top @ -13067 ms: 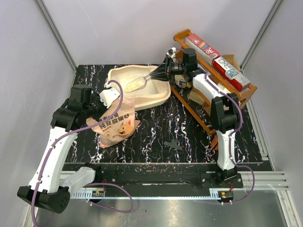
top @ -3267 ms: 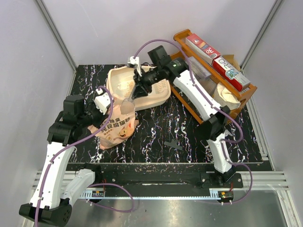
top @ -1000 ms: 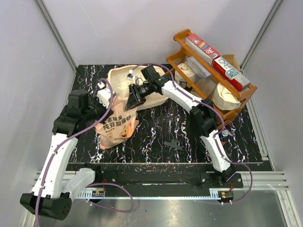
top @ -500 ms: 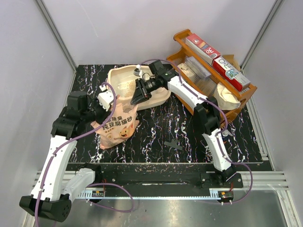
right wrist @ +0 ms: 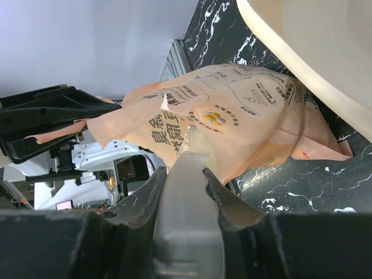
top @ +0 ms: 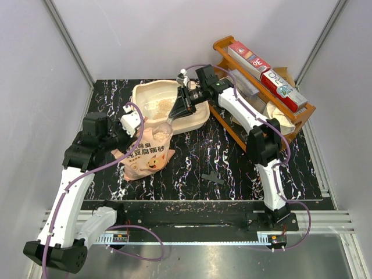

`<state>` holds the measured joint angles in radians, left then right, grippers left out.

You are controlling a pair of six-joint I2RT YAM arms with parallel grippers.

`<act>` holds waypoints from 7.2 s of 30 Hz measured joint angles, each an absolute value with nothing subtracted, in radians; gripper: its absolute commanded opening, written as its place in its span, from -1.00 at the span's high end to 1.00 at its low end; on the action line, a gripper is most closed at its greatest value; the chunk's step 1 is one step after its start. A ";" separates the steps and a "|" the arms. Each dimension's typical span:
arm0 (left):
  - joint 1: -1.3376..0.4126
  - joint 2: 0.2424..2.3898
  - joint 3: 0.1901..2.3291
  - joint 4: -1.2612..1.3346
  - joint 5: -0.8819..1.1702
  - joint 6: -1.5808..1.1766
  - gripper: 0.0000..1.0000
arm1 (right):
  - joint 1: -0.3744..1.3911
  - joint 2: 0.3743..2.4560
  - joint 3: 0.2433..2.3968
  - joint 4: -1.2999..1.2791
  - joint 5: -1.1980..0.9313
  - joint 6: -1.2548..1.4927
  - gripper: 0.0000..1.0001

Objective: Fill the litter box with clean litter

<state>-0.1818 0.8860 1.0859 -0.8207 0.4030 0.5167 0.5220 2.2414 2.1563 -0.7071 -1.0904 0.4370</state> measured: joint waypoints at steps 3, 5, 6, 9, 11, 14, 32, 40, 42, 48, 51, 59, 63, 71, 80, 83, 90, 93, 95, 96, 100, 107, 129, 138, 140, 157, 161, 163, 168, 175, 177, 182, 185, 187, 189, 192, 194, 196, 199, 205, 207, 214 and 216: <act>-0.182 0.886 1.086 -0.821 0.403 0.520 1.00 | 0.516 2.226 2.142 -0.687 -1.091 0.471 1.00; -0.182 0.886 1.086 -0.821 0.403 0.521 1.00 | 0.510 2.218 2.123 -0.666 -1.095 0.494 1.00; -0.182 0.886 1.086 -0.821 0.403 0.521 1.00 | 0.506 2.215 2.109 -0.650 -1.102 0.509 1.00; -0.183 0.886 1.086 -0.821 0.403 0.522 1.00 | 0.496 2.212 2.063 -0.596 -1.127 0.567 1.00; -0.184 0.886 1.086 -0.821 0.403 0.523 1.00 | 0.487 2.209 2.012 -0.530 -1.151 0.624 1.00; -0.186 0.887 1.086 -0.822 0.404 0.523 1.00 | 0.473 2.209 1.932 -0.427 -1.192 0.725 1.00; -0.188 0.892 1.092 -0.823 0.388 0.528 1.00 | 0.435 2.209 1.861 -0.198 -1.261 0.935 1.00; -0.185 0.892 1.095 -0.827 0.368 0.539 1.00 | 0.376 2.209 1.862 -0.195 -1.278 0.939 1.00; -0.184 0.892 1.098 -0.831 0.365 0.542 1.00 | 0.369 2.209 1.862 -0.195 -1.278 0.939 1.00; -0.183 0.894 1.101 -0.834 0.361 0.550 1.00 | 0.368 2.209 1.862 -0.195 -1.278 0.939 1.00; -0.182 0.900 1.105 -0.836 0.360 0.553 1.00 | 0.368 2.209 1.862 -0.187 -1.278 0.944 1.00; -0.175 0.901 1.106 -0.836 0.353 0.562 1.00 | 0.365 2.209 1.876 -0.141 -1.277 0.998 1.00; -0.173 0.904 1.108 -0.837 0.350 0.575 1.00 | 0.364 2.210 1.902 -0.121 -1.277 1.023 1.00; -0.167 0.912 1.115 -0.839 0.344 0.583 1.00 | 0.362 2.220 1.963 -0.093 -1.274 1.057 1.00; -0.162 0.912 1.118 -0.852 0.349 0.584 1.00 | 0.360 2.308 2.082 -0.128 -1.160 1.061 1.00; -0.159 0.912 1.118 -0.854 0.353 0.584 1.00 | 0.360 2.349 2.148 -0.166 -1.110 1.039 1.00; -0.152 0.902 1.118 -0.867 0.364 0.583 1.00 | 0.362 2.436 2.307 -0.320 -0.939 0.892 1.00; -0.151 0.896 1.118 -0.874 0.368 0.583 1.00 | 0.371 2.458 2.363 -0.384 -0.845 0.815 1.00; -0.149 0.891 1.118 -0.878 0.370 0.583 1.00 | 0.379 2.473 2.400 -0.423 -0.772 0.757 1.00; -0.149 0.887 1.117 -0.882 0.371 0.583 1.00 | 0.383 2.476 2.414 -0.441 -0.736 0.730 1.00; -0.148 0.860 1.102 -0.883 0.379 0.583 1.00 | 0.409 2.479 2.457 -0.490 -0.596 0.597 1.00; -0.145 0.816 1.074 -0.877 0.391 0.565 1.00 | 0.498 2.466 2.499 -0.519 -0.286 0.205 1.00; -0.130 0.802 1.036 -0.811 0.410 0.442 1.00 | 0.532 1.997 2.422 -0.770 -0.688 -0.276 1.00; -0.127 0.812 1.036 -0.800 0.412 0.435 1.00 | 0.583 2.028 2.468 -1.033 -0.944 -0.454 1.00; -0.127 0.814 1.036 -0.799 0.412 0.435 1.00 | 0.591 2.069 2.491 -1.089 -0.957 -0.492 1.00; -0.125 0.815 1.037 -0.799 0.423 0.392 1.00 | 0.762 2.220 2.532 -1.126 -0.642 -0.240 1.00; -0.125 0.825 1.039 -0.791 0.429 0.349 1.00 | 0.769 2.212 2.476 -1.097 -0.487 -0.076 1.00; -0.126 0.837 1.039 -0.783 0.442 0.321 1.00 | 0.770 2.199 2.413 -1.061 -0.453 -0.019 1.00; -0.126 0.848 1.039 -0.768 0.459 0.258 1.00 | 0.782 2.151 2.251 -0.947 -0.401 0.082 1.00; -0.125 0.848 1.039 -0.761 0.462 0.196 1.00 | 0.809 2.145 2.155 -0.862 -0.368 0.158 1.00; -0.124 0.848 1.037 -0.760 0.462 0.182 1.00 | 0.813 2.145 2.134 -0.839 -0.368 0.181 1.00; -0.124 0.848 1.036 -0.759 0.461 0.155 1.00 | 0.814 2.145 2.078 -0.772 -0.394 0.249 1.00; -0.124 0.846 1.026 -0.747 0.461 0.152 1.00 | 0.808 2.149 2.066 -0.747 -0.425 0.273 1.00; -0.124 0.843 1.021 -0.743 0.461 0.152 1.00 | 0.801 2.170 2.065 -0.720 -0.471 0.293 1.00; -0.124 0.841 1.020 -0.746 0.458 0.156 1.00 | 0.793 2.191 2.064 -0.690 -0.524 0.313 1.00; -0.123 0.835 1.018 -0.754 0.451 0.165 1.00 | 0.771 2.217 2.050 -0.635 -0.632 0.360 1.00; -0.123 0.831 1.013 -0.754 0.447 0.174 1.00 | 0.753 2.236 2.038 -0.587 -0.707 0.412 1.00; -0.123 0.828 1.011 -0.754 0.444 0.182 1.00 | 0.734 2.258 2.030 -0.532 -0.788 0.480 1.00; -0.123 0.826 1.011 -0.756 0.440 0.204 1.00 | 0.702 2.292 2.015 -0.430 -0.916 0.611 1.00; -0.123 0.815 1.011 -0.770 0.437 0.290 1.00 | 0.639 2.317 1.987 -0.280 -1.090 0.847 1.00; -0.123 0.808 1.012 -0.778 0.437 0.327 1.00 | 0.621 2.314 1.964 -0.235 -1.124 0.900 1.00; -0.126 0.793 1.014 -0.809 0.437 0.417 1.00 | 0.561 2.283 1.859 -0.138 -1.174 1.011 1.00; -0.126 0.793 1.016 -0.815 0.436 0.431 1.00 | 0.540 2.279 1.844 -0.102 -1.189 1.041 1.00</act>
<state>-0.1261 0.7925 1.0161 -0.8150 0.4358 0.4313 0.5404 2.2787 1.8439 -0.1017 -1.1889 1.0412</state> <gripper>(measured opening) 0.064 0.328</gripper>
